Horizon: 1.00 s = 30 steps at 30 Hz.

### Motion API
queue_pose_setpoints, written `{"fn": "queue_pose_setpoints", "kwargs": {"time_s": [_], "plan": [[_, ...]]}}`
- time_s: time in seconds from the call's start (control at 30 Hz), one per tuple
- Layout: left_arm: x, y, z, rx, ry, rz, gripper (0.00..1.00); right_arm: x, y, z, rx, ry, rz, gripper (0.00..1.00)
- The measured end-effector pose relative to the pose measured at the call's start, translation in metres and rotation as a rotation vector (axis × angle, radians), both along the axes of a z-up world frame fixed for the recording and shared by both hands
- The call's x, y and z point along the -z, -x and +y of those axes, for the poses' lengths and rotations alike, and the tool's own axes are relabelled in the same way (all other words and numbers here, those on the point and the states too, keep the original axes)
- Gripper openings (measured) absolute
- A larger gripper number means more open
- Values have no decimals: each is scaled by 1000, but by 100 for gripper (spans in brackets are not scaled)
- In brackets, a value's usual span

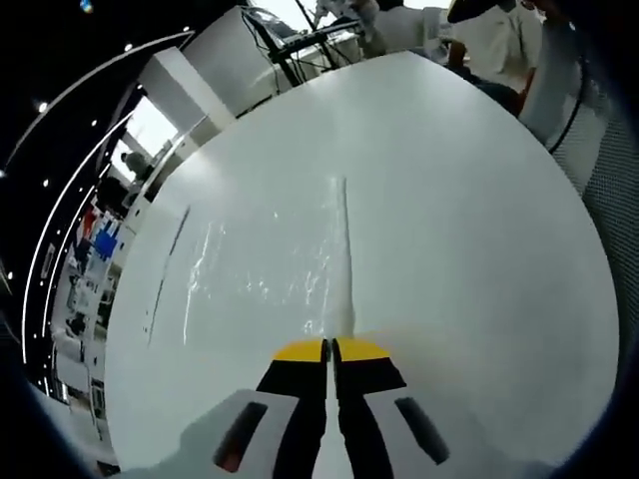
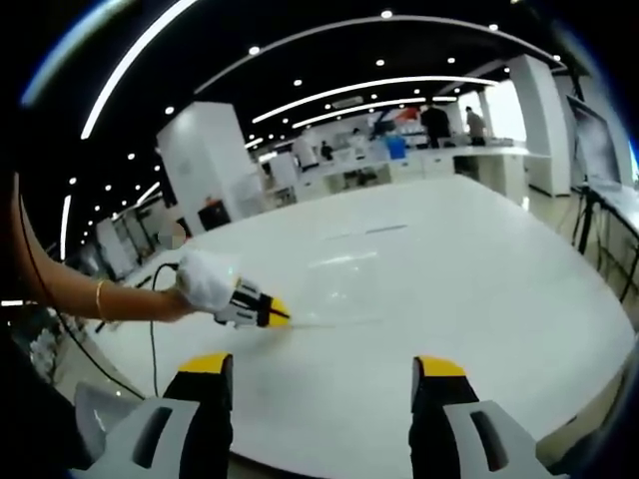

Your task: Open the resealable bag by pulling the two sides of the seal apart until the entire bag opening is separated and visibly accessible.

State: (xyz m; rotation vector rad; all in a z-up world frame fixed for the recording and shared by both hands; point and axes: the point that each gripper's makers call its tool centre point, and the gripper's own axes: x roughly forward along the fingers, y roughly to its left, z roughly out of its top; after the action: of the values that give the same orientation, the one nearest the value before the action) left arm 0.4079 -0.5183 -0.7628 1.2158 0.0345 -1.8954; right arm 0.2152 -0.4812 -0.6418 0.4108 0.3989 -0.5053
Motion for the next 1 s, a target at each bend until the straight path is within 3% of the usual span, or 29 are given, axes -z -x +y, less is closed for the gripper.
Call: {"fn": "queue_pose_setpoints", "kwargs": {"time_s": [0.27,0.53,0.7,0.8,1.0], "plan": [[-11,-1,5,-14,18,22,0,-3,-1,2,-8,2,-11,70],[-30,-2,10,44,61,-37,0,-6,-4,5,-20,9,-22,70],[-44,4,14,80,79,-43,0,-7,-7,7,-34,11,-26,68],[-54,13,20,121,73,-17,0,-10,-9,9,-45,16,-32,68],[-68,16,29,121,75,11,0,-12,-11,12,-58,22,-34,68]]}}
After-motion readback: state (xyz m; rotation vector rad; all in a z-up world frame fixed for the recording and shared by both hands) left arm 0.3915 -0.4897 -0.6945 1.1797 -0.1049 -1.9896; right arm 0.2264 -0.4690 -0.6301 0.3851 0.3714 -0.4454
